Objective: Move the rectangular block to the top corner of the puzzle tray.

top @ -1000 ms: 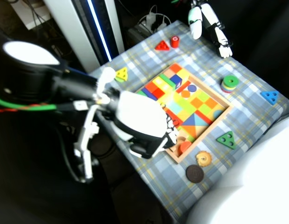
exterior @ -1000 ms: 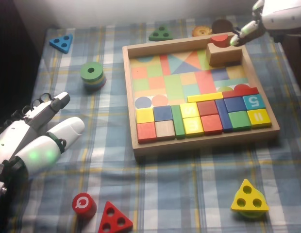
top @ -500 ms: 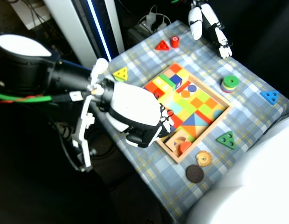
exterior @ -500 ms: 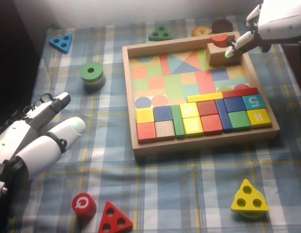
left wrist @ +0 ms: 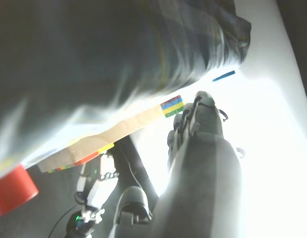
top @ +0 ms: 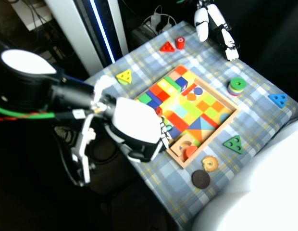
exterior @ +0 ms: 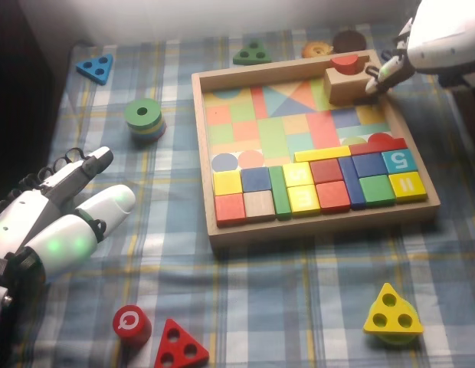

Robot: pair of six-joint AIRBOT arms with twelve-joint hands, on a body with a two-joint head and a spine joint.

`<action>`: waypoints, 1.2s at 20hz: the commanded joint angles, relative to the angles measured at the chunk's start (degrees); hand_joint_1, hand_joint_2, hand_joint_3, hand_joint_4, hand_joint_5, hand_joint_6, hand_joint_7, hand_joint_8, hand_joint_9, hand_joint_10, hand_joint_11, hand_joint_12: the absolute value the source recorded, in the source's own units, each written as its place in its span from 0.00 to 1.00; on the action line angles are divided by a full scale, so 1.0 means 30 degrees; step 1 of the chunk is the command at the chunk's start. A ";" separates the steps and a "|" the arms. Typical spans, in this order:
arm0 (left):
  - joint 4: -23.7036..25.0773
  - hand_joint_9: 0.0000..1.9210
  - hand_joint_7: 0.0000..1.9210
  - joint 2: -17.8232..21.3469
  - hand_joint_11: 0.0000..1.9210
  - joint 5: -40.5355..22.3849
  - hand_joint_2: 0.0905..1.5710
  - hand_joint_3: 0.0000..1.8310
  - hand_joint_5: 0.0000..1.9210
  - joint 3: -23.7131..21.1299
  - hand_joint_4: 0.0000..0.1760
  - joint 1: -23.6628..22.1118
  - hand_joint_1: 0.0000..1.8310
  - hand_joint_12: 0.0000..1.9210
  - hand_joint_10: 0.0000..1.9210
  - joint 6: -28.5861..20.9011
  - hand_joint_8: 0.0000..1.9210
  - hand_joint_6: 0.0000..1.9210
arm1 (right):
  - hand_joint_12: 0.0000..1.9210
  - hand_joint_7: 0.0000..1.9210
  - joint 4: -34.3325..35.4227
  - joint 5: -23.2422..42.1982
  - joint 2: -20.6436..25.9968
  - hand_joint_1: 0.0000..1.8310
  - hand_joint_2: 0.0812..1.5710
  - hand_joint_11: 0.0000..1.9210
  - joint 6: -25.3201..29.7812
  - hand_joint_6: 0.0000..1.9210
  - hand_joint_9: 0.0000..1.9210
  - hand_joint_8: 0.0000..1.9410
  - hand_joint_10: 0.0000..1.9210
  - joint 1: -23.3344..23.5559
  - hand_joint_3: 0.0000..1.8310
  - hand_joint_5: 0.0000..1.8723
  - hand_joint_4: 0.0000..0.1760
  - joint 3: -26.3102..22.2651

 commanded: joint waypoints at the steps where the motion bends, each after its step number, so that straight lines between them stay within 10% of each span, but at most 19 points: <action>1: 0.0753 0.06 0.11 -0.0042 0.00 -0.2165 0.77 0.00 0.11 -0.0024 0.27 -0.0161 0.00 0.03 0.00 -0.0162 0.00 0.00 | 1.00 0.43 0.0537 -0.0959 -0.0218 0.87 0.77 0.67 -0.0306 0.00 0.61 0.96 1.00 0.0006 0.00 0.23 0.14 0.0164; 3: 0.0761 0.06 0.11 -0.0038 0.00 -0.2186 0.77 0.00 0.12 -0.0015 0.20 -0.0165 0.00 0.00 0.00 -0.0216 0.00 0.00 | 1.00 0.55 0.0537 -0.1116 -0.0426 0.93 0.73 0.71 -0.0348 0.00 0.66 1.00 1.00 0.0006 0.00 0.24 0.09 0.0498; 16: 0.0749 0.05 0.10 -0.0065 0.00 -0.2285 0.77 0.00 0.11 -0.0011 0.36 -0.0134 0.00 0.00 0.00 -0.0395 0.00 0.00 | 1.00 0.54 0.0928 -0.1374 -0.0283 0.93 0.73 0.73 -0.0386 0.01 0.69 1.00 1.00 0.0009 0.00 0.26 0.00 0.0670; 20: 0.0654 0.06 0.11 -0.0097 0.00 -0.2297 0.77 0.00 0.11 -0.0013 0.32 -0.0090 0.00 0.00 0.00 -0.0403 0.00 0.00 | 1.00 0.52 0.1385 -0.1070 0.0416 0.93 0.72 0.68 -0.0386 0.00 0.66 1.00 1.00 0.0009 0.00 0.27 0.19 -0.0331; 24: 0.0602 0.06 0.11 -0.0091 0.00 -0.2363 0.77 0.00 0.11 -0.0017 0.26 0.0034 0.00 0.00 0.00 -0.0582 0.00 0.00 | 1.00 0.59 0.2527 -0.0663 0.1134 0.92 0.72 0.75 -0.0390 0.00 0.73 1.00 1.00 0.0009 0.00 0.26 0.17 -0.1156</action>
